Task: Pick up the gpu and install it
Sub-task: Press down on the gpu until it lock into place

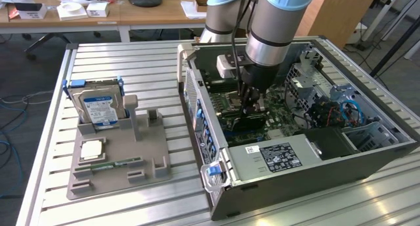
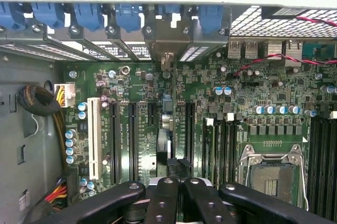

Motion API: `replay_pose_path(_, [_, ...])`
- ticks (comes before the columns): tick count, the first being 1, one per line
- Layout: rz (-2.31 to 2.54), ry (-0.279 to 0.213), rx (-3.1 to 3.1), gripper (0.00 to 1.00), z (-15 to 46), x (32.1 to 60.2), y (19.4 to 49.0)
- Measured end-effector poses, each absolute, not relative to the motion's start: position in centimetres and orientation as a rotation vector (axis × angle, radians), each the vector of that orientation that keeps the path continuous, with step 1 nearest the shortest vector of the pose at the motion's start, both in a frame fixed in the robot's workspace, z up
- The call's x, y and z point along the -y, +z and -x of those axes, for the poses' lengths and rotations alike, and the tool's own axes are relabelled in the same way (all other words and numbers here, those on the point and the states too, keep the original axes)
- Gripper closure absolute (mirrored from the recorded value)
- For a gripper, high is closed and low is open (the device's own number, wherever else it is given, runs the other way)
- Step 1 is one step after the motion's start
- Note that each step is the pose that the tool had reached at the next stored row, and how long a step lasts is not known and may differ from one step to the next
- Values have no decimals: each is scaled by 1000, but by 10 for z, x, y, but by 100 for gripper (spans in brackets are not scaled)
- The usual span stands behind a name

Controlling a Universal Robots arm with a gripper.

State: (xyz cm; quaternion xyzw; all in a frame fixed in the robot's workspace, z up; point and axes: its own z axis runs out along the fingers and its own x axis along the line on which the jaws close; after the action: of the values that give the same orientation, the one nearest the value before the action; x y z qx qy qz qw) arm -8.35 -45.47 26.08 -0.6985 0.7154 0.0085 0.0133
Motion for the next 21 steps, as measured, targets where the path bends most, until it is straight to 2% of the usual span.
replay_pose_path(21, [2175, 28, -2228, 90, 85, 454, 261])
